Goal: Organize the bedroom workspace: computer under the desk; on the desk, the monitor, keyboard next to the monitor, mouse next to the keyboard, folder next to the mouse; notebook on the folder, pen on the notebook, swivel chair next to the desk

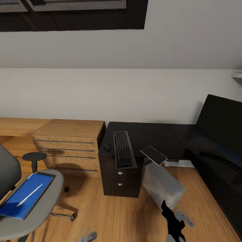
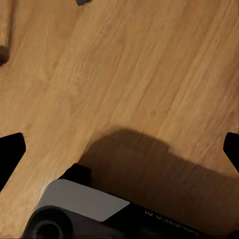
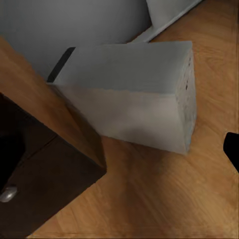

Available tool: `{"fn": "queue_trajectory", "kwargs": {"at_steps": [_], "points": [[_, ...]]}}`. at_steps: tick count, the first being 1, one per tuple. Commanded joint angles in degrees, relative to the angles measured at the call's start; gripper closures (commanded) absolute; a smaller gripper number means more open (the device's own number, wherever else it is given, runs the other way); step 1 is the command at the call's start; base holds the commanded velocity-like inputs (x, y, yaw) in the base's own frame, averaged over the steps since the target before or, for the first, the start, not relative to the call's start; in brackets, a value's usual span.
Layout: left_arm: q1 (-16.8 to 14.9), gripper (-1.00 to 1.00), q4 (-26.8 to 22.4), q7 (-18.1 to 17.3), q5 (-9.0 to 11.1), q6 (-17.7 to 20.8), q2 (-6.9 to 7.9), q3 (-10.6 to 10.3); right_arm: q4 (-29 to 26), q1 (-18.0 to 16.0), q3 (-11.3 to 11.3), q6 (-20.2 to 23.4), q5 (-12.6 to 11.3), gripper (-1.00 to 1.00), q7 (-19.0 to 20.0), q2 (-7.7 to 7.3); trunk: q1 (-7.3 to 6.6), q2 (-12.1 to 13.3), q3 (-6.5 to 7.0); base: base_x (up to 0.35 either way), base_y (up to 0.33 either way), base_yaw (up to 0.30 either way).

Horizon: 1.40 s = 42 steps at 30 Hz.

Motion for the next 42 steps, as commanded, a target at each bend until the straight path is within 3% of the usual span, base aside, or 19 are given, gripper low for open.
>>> {"fn": "queue_trajectory", "kwargs": {"at_steps": [1, 4, 11, 14, 16, 19, 25, 42], "points": [[-0.1, -1.0, 0.9, 0.4, 0.2, 0.2, 0.01, -0.1, 1.8, 0.0, 0.2, -1.3, 0.7, -1.0, -0.1, 0.04, -0.23, 0.4, 0.13, 0.0, 0.0, 0.0], [-0.1, -1.0, 4.2, 0.3, 0.1, 0.0, 0.0, -0.2, 7.9, 0.0, 0.3, -5.8, 3.9, -1.0, 0.0, 0.01, -0.89, 1.6, 0.67, 0.0, 0.0, 0.0], [-0.1, -1.0, 9.8, 0.1, 0.1, -3.2, 0.02, -0.4, 16.1, 0.1, 0.4, -12.0, 6.8, -1.0, 0.0, -0.39, -2.42, 4.4, 1.93, 0.0, 0.0, 0.0], [-0.1, -1.0, 13.6, -0.7, 0.1, -7.1, 0.04, -1.1, 18.4, 0.1, 0.4, -13.1, 7.2, -1.0, -0.1, -0.87, -3.08, 5.6, 2.47, 0.0, 0.0, 0.0], [-0.1, -1.0, 23.3, -3.8, 0.2, -14.9, 0.21, -3.2, 19.5, 0.2, 0.4, -13.7, 7.6, -1.0, -0.1, -0.86, -3.52, 6.4, 2.82, 0.0, 0.0, 0.0], [-0.1, -1.0, 28.7, -8.4, 0.1, -20.0, 0.27, -3.8, 19.8, 0.3, 0.4, -13.8, 7.9, -1.0, 0.1, -0.79, -4.18, 7.6, 3.36, 0.0, 0.0, 0.0], [-0.1, -1.0, 31.8, -15.1, 0.2, -24.1, 0.29, -4.1, 19.9, 0.4, 0.4, -13.9, 9.7, -1.0, 0.1, -0.98, -5.5, 10.0, 4.44, 0.0, 0.0, 0.0], [-0.1, -1.0, 32.7, -17.3, 0.2, -24.7, 0.15, -4.3, 19.9, 0.5, 0.4, -13.8, 11.3, -1.0, 0.2, -1.01, -9.23, 16.8, 7.49, 0.0, 0.0, 0.0]]}}
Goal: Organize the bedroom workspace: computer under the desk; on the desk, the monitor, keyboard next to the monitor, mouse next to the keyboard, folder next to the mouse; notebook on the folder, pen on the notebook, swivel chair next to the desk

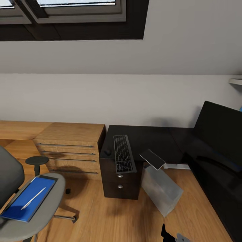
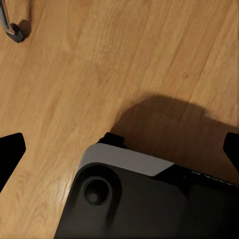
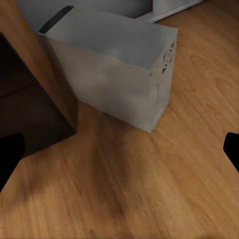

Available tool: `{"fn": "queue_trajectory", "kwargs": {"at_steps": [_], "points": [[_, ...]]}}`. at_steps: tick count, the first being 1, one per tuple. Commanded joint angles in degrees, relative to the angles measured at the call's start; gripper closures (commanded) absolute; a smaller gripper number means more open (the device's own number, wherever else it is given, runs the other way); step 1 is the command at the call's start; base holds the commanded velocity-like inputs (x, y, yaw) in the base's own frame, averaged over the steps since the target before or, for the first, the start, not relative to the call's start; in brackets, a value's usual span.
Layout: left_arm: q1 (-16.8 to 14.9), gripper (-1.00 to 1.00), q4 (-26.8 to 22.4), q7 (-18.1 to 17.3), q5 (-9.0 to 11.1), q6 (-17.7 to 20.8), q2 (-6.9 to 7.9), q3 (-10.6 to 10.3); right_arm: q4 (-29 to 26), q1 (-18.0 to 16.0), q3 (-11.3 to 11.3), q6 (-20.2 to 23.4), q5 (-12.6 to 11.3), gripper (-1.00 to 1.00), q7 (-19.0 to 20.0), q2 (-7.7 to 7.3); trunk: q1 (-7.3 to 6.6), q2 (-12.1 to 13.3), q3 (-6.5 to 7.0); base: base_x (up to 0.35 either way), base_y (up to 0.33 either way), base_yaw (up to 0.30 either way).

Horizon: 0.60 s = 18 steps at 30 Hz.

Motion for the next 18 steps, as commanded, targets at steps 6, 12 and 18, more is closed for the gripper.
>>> {"fn": "queue_trajectory", "kwargs": {"at_steps": [6, 12, 18], "points": [[-0.1, -1.0, -0.3, 0.3, 0.5, 0.0, -0.79, -0.4, 0.2, 1.3, -0.4, -1.2, -0.2, -1.0, -0.3, 1.63, -1.31, 2.4, 1.01, 0.0, 0.0, 0.0], [-0.1, -1.0, -0.3, 0.1, 0.4, 0.2, -0.15, -0.7, 0.3, 1.8, -0.3, -0.9, 0.4, -1.0, -0.1, 2.17, -2.63, 4.8, 2.09, 0.0, 0.0, 0.0], [-0.1, -1.0, -0.3, 0.0, 0.4, 0.3, 0.12, -0.8, 0.2, 2.0, -0.3, -0.9, 0.6, -1.0, 0.1, 2.2, -3.95, 7.2, 3.17, 0.0, 0.0, 0.0]]}}
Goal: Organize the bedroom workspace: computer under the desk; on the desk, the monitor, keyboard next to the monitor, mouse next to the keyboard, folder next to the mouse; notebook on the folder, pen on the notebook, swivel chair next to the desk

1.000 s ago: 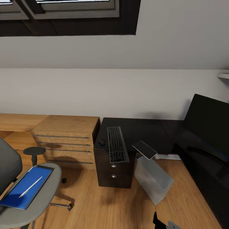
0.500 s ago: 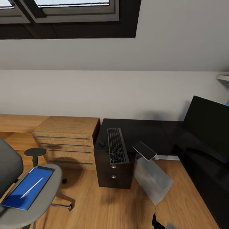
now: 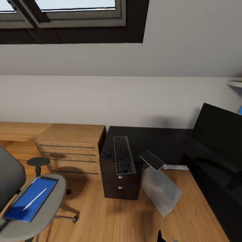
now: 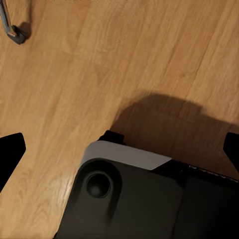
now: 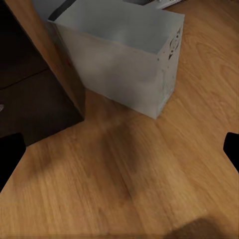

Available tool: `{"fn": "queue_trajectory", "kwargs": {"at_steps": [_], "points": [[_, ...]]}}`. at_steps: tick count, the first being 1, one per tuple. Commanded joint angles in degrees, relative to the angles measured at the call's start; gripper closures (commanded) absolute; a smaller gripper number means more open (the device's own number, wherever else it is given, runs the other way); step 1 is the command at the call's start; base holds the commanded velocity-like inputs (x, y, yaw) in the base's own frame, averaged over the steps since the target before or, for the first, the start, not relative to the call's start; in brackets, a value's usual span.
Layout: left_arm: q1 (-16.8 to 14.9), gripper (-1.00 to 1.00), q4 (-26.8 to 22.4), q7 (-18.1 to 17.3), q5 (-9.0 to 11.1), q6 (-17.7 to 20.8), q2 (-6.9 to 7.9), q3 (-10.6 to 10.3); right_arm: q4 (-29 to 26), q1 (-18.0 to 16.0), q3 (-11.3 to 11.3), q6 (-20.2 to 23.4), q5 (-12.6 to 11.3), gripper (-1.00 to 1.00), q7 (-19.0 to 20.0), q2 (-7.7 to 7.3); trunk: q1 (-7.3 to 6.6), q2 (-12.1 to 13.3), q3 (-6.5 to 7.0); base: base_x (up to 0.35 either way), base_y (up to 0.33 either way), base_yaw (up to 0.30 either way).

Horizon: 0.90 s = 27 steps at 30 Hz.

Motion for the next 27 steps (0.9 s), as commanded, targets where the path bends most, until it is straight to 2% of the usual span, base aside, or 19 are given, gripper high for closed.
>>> {"fn": "queue_trajectory", "kwargs": {"at_steps": [1, 11, 17, 27], "points": [[-0.1, -1.0, 0.0, 0.3, 0.5, -0.3, 0.09, -0.5, 0.1, 0.0, -0.2, -0.2, 0.1, -1.0, 0.0, -0.03, -0.22, 0.4, 0.12, 0.0, 0.0, 0.0], [-0.1, -1.0, 0.0, 0.2, 0.5, -0.3, 0.08, -0.6, 0.3, 0.0, -0.2, 0.1, 0.2, -1.0, -0.1, 0.44, -2.41, 4.4, 1.91, 0.0, 0.0, 0.0], [-0.1, -1.0, 0.0, 0.2, 0.5, -0.3, 0.07, -0.6, 0.2, 0.5, -0.2, 0.1, 0.1, -1.0, -0.3, 1.57, -3.73, 6.8, 2.99, 0.0, 0.0, 0.0], [-0.1, -1.0, 0.0, 0.2, 0.5, -0.3, 0.07, -0.6, 0.1, 0.6, -0.2, 0.1, 0.2, -1.0, -0.1, 1.59, -5.93, 10.8, 4.78, 0.0, 0.0, -0.009]]}}
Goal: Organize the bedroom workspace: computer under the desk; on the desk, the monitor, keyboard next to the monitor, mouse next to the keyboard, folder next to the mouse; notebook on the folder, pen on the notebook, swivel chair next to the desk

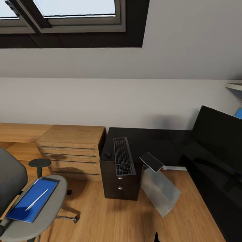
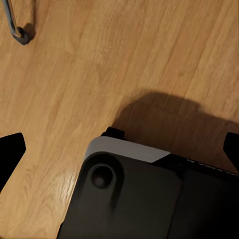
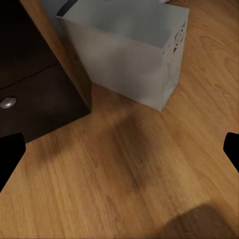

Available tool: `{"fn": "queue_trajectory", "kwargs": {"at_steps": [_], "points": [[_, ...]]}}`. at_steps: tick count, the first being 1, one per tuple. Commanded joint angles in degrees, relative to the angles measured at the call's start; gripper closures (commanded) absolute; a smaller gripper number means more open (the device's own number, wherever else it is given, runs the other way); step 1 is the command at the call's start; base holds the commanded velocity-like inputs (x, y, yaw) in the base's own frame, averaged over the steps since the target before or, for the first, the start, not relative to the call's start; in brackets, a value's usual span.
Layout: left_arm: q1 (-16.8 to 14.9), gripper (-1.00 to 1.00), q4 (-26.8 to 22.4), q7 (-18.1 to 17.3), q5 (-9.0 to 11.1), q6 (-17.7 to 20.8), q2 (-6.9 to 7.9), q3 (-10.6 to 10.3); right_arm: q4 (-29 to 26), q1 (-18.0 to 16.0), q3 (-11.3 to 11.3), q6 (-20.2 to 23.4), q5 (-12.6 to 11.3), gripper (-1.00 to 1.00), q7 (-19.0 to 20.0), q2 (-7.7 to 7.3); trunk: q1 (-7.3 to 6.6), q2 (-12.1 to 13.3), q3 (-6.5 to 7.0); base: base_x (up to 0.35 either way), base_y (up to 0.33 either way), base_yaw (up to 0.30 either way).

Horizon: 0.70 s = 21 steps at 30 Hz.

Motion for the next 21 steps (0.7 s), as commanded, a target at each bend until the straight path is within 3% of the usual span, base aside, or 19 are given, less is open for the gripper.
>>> {"fn": "queue_trajectory", "kwargs": {"at_steps": [1, 10, 13, 21], "points": [[-0.1, -1.0, 0.0, 0.3, 0.5, -0.3, 0.03, -0.5, 0.1, -0.1, -0.2, -0.2, 0.1, -1.0, 0.0, -0.02, -0.21, 0.3, 0.1, 0.0, 0.0, -0.089], [-0.1, -1.0, 0.0, 0.3, 0.5, -0.3, 0.03, -0.5, 0.1, -0.1, -0.1, -0.2, 0.4, -1.0, 0.1, -0.06, -2.19, 4.0, 1.72, 0.0, 0.0, -0.195], [-0.1, -1.0, 0.0, 0.3, 0.5, -0.3, 0.03, -0.5, 0.1, -0.1, -0.1, -0.2, 1.5, -1.0, 0.1, -0.12, -2.85, 5.2, 2.26, 0.0, 0.0, -0.247], [-0.1, -1.0, 0.0, 0.3, 0.5, -0.3, 0.03, -0.5, 0.1, 0.0, -0.2, -0.3, 5.2, -1.0, 0.1, -0.22, -2.85, 5.2, 2.33, 0.0, 0.0, -0.254]]}}
